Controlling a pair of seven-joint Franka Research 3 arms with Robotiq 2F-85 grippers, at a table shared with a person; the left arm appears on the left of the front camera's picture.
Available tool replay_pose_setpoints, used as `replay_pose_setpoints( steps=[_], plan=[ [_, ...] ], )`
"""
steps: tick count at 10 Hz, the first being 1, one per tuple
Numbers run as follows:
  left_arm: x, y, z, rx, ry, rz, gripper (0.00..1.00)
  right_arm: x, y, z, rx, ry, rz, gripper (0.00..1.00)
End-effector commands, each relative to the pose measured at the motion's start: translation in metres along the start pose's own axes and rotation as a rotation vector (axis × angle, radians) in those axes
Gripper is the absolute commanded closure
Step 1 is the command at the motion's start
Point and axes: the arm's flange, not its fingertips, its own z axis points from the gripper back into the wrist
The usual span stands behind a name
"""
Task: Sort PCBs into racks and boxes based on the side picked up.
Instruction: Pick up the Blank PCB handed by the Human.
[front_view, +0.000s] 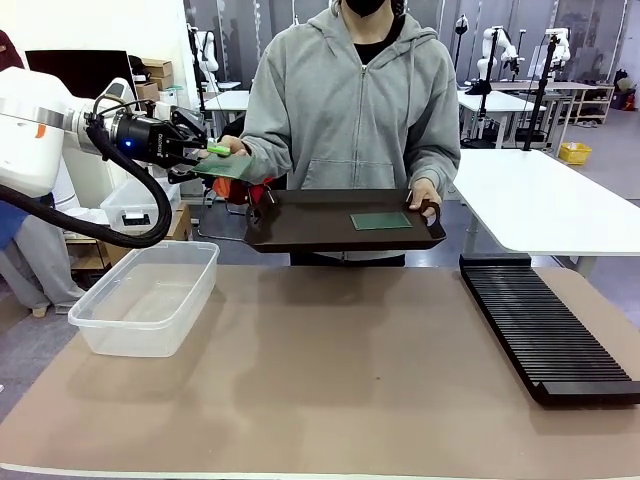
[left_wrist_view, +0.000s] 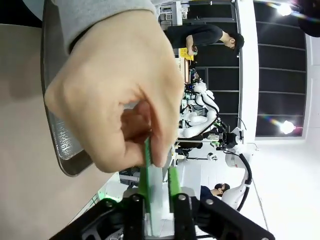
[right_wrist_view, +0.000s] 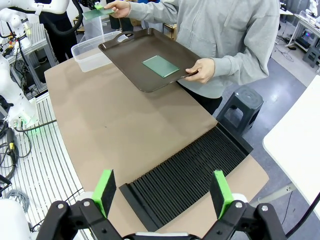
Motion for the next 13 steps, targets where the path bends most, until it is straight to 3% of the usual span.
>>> replay_pose_setpoints(
  steps=[1, 8, 10, 11, 13],
  plan=[
    [0.001, 0.001, -0.001, -0.037, 0.012, -0.020, 1.00, -0.001, 0.000, -0.001, 0.002, -0.001, 0.002, 0.00],
    [0.000, 0.001, 0.009, -0.050, 0.016, -0.025, 1.00, -0.001, 0.000, -0.001, 0.002, -0.001, 0.002, 0.00],
    [-0.002, -0.004, 0.010, 0.047, -0.025, 0.075, 1.00, -0.001, 0.000, -0.001, 0.002, -0.001, 0.002, 0.00],
    [-0.001, 0.000, 0.006, -0.013, 0.010, 0.005, 1.00, -0.001, 0.000, -0.001, 0.002, -0.001, 0.002, 0.00],
    [-0.001, 0.000, 0.006, -0.013, 0.010, 0.005, 1.00, -0.001, 0.000, -0.001, 0.002, -0.001, 0.002, 0.00]
  ],
)
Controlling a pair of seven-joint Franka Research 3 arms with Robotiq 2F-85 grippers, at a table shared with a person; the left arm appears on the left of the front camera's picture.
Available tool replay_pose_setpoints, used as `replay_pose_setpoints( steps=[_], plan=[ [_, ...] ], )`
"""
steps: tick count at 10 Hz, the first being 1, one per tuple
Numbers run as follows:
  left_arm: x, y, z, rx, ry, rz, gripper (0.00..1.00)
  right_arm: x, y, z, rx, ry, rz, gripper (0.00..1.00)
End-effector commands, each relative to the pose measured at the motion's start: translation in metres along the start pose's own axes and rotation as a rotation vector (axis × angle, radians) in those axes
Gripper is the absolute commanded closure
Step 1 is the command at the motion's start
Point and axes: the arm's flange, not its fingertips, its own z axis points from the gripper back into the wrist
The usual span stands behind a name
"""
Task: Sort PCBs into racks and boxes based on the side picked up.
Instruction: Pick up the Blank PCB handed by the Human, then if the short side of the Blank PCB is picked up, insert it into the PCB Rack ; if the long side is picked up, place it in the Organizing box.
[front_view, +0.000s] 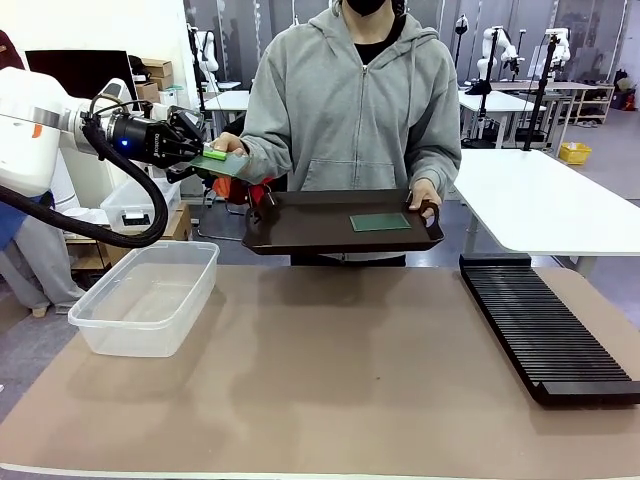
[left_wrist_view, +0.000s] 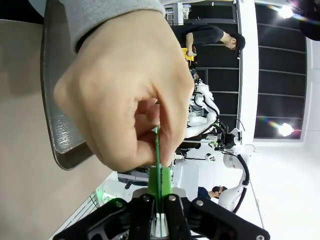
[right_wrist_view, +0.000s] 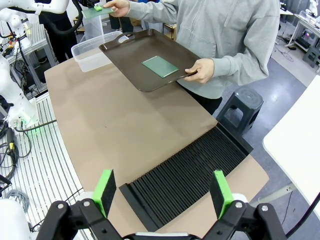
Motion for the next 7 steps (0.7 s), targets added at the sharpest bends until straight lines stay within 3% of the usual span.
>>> replay_pose_setpoints(
  steps=[1, 7],
  plan=[
    [-0.0005, 0.0006, 0.0000, -0.014, 0.008, -0.018, 1.00, -0.0011, 0.0003, -0.0006, 0.002, -0.001, 0.002, 0.00],
    [-0.0005, 0.0006, 0.0000, -0.014, 0.008, -0.018, 1.00, -0.0011, 0.0003, -0.0006, 0.002, -0.001, 0.002, 0.00]
  ],
)
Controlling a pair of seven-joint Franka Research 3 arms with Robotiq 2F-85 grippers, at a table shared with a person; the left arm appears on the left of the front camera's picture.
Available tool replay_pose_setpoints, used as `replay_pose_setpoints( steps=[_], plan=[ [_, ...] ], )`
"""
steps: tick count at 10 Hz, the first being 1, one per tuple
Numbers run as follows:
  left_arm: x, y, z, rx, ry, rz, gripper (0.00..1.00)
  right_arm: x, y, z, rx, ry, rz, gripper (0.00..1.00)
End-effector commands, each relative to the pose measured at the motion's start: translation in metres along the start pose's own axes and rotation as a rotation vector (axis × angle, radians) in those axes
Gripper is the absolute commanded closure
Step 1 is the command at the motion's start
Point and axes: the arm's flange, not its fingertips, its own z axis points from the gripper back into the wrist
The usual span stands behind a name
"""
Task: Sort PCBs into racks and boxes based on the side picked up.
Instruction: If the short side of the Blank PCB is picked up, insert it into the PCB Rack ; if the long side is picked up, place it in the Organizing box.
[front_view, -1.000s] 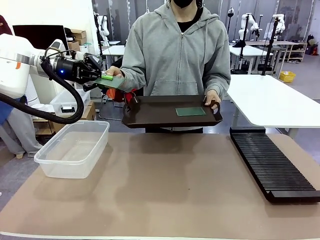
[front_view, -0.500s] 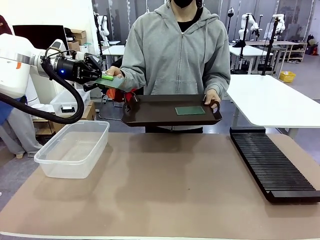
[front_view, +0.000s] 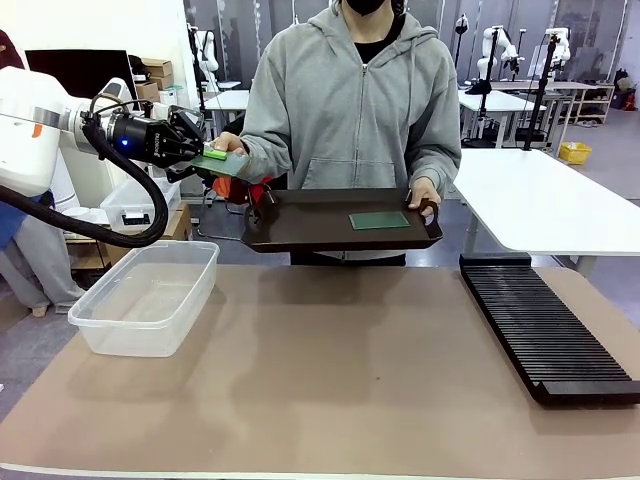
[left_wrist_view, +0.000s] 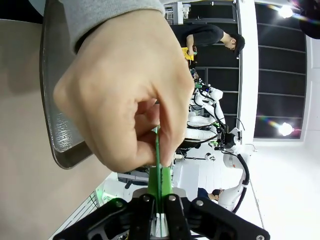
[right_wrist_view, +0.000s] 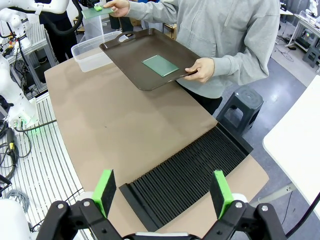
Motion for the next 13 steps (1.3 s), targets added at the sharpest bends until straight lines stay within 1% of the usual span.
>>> replay_pose_setpoints(
  steps=[1, 13],
  plan=[
    [-0.0003, 0.0008, 0.0004, -0.013, 0.006, -0.018, 1.00, -0.0011, 0.0003, -0.0006, 0.002, -0.001, 0.002, 0.00],
    [-0.0003, 0.0008, 0.0004, -0.013, 0.006, -0.018, 1.00, -0.0011, 0.0003, -0.0006, 0.002, -0.001, 0.002, 0.00]
  ],
)
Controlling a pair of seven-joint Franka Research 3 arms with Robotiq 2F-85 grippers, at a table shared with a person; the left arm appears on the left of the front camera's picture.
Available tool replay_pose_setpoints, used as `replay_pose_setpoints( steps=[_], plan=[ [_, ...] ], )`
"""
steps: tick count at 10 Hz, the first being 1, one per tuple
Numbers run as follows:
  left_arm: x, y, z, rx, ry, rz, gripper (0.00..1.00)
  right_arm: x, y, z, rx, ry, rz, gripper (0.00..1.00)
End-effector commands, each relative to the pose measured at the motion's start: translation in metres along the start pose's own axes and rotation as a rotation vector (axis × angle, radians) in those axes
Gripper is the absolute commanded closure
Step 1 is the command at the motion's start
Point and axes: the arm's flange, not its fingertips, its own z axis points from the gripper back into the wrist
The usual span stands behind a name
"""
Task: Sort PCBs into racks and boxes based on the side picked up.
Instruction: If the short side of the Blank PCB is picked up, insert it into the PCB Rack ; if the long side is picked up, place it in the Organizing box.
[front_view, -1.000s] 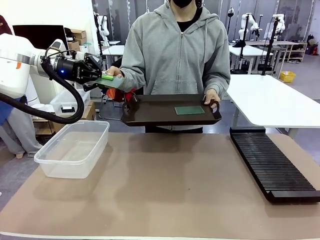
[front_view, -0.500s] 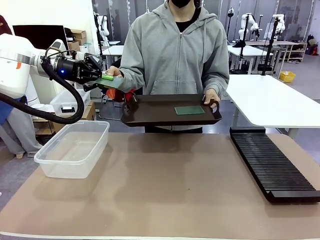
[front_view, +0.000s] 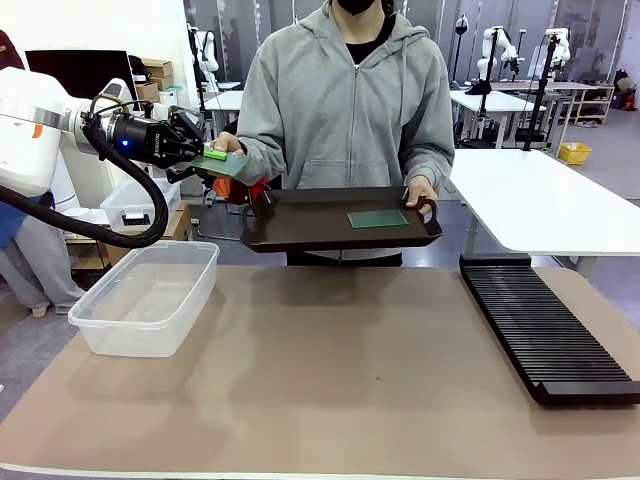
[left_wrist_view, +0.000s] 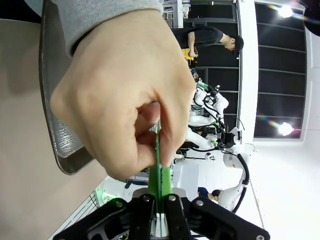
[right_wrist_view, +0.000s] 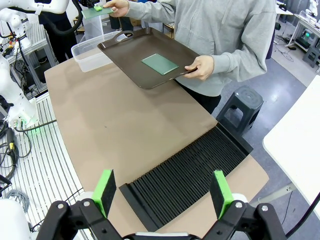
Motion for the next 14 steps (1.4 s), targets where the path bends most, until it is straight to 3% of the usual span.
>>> replay_pose_setpoints(
  steps=[1, 12, 14],
  plan=[
    [0.000, 0.001, 0.001, -0.012, 0.005, -0.018, 1.00, -0.001, 0.000, -0.001, 0.002, -0.001, 0.002, 0.00],
    [0.000, 0.000, 0.000, 0.000, 0.000, 0.000, 0.97, -0.001, 0.000, -0.001, 0.002, -0.001, 0.002, 0.00],
    [0.002, -0.010, 0.021, 0.188, -0.015, -0.118, 0.97, -0.001, 0.000, -0.001, 0.002, -0.001, 0.002, 0.00]
  ],
)
